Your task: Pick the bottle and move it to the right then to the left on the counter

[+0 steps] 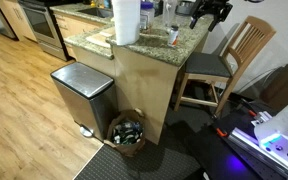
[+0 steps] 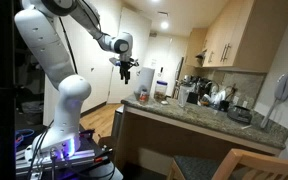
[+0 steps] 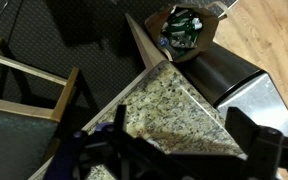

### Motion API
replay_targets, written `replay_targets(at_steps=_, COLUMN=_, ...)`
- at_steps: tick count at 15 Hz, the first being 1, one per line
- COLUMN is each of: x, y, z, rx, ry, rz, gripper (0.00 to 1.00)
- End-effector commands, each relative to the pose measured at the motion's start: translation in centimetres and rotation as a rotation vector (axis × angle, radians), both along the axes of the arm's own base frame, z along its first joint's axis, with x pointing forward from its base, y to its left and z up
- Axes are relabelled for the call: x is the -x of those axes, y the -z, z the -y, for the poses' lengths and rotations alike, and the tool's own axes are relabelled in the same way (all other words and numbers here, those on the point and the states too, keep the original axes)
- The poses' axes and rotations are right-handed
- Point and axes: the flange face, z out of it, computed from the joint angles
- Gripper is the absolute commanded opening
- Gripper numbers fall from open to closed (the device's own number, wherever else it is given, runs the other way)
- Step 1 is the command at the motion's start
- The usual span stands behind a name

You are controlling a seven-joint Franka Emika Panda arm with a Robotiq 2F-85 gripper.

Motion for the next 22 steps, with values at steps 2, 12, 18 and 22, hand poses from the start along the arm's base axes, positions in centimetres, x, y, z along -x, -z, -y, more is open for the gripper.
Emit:
replay_targets(at_steps=2, x=-1.0, y=-0.3, z=-0.1, rx=0.002, ry=0.000, rz=0.006, gripper=1.00)
replay_targets(at_steps=12, x=-9.5, y=-5.2, z=1.3, rx=0.075, ry=0.150, rz=0.118, gripper=1.00)
replay_targets(at_steps=18, x=-14.0, y=-2.0, z=6.2, rx=0.008, ry=0.337, rz=0.097, gripper=1.00)
replay_targets(at_steps=22, x=-17.3, y=0.9, z=6.5, rx=-0.132, ry=0.372, rz=0.091, gripper=1.00)
